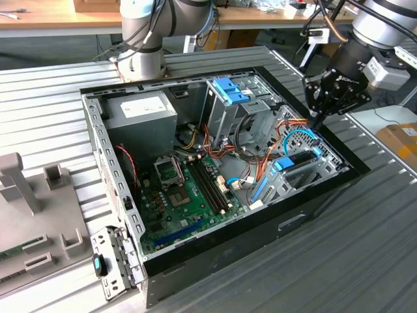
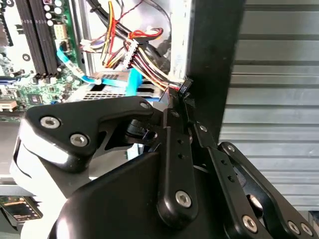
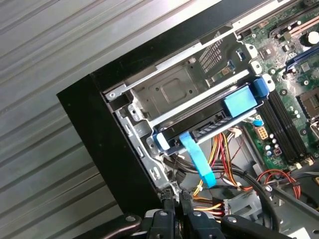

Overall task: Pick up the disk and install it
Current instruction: 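Insert the disk into the insertion slot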

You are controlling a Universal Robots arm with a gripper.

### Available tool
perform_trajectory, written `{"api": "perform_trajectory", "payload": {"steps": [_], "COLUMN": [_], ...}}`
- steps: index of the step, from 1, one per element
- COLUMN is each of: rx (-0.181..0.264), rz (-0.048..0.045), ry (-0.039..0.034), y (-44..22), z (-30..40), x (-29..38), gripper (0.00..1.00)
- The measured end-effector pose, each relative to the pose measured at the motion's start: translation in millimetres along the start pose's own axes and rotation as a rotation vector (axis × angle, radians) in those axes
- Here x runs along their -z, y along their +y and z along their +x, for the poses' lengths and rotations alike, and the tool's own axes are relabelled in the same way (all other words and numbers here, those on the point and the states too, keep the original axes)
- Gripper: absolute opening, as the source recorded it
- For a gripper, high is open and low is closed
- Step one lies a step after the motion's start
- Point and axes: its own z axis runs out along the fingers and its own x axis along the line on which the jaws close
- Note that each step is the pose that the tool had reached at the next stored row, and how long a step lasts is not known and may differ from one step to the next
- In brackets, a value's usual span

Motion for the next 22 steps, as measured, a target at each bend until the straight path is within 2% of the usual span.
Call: {"api": "perform_trajectory", "payload": {"steps": [2,4,11,13,15,17,22], "rx": [0.000,0.000,-0.017,-0.037,-0.041,-0.042,-0.059], "rz": [0.0021,0.0032,0.0008,-0.0001,-0.0006,-0.0006,-0.0011], "ry": [0.0041,0.0088,0.0116,0.0124,0.0134,0.0133,0.0140], "y": [6.6,11.0,14.8,14.9,16.8,17.0,21.5], "z": [-11.4,-17.3,-15.5,-15.8,-18.8,-19.0,-26.4], "x": [0.3,0.3,0.4,0.3,0.4,0.3,-4.1], "gripper": [0.16,0.16,0.16,0.16,0.16,0.16,0.16]}}
